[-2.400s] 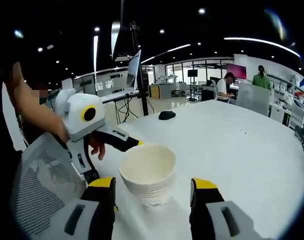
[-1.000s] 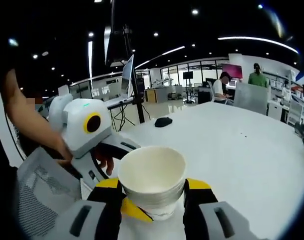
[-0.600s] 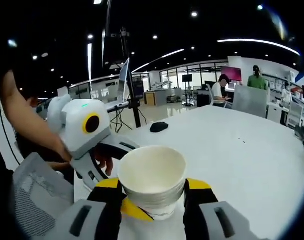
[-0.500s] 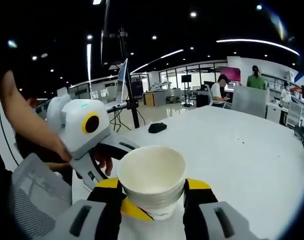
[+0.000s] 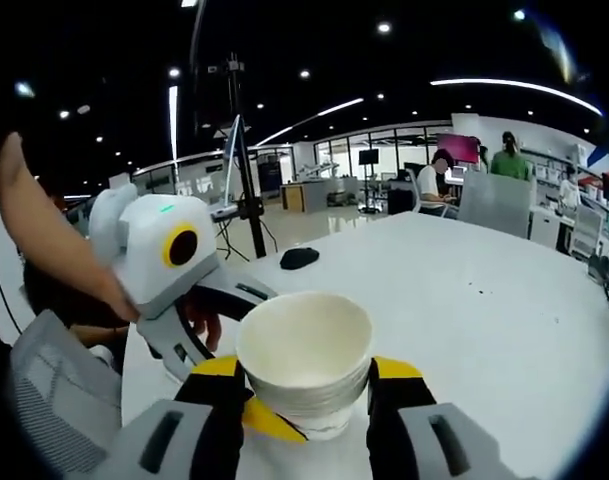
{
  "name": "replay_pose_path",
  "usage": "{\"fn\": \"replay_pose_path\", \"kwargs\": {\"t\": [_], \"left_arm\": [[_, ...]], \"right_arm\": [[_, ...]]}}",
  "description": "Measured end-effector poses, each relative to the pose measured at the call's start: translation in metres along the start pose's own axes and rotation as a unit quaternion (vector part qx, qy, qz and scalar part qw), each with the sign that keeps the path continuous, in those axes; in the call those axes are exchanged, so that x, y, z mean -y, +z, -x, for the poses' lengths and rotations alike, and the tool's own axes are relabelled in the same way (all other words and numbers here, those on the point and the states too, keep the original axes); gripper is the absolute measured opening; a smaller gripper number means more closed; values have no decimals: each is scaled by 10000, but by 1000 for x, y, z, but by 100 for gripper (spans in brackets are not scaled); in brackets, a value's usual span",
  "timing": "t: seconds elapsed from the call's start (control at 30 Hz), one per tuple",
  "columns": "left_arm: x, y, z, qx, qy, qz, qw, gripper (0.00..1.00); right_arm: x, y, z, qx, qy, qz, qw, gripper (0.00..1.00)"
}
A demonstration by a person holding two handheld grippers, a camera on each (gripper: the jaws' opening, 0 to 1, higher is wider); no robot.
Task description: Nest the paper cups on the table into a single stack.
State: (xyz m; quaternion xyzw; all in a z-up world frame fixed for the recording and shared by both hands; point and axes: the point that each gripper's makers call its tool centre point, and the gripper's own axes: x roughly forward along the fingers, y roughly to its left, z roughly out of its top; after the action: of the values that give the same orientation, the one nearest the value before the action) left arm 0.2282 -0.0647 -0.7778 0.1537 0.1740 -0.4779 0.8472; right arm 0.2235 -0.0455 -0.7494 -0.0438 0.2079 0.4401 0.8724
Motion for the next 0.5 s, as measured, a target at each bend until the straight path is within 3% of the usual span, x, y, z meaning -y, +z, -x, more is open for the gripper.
{"fn": "replay_pose_path", "kwargs": {"t": [0.5], "left_arm": [[-19,-5,-25,-173,-35,64,9998,45]], "right_arm": [[29,-5,-16,-83,-85,-1,9999,47]]}}
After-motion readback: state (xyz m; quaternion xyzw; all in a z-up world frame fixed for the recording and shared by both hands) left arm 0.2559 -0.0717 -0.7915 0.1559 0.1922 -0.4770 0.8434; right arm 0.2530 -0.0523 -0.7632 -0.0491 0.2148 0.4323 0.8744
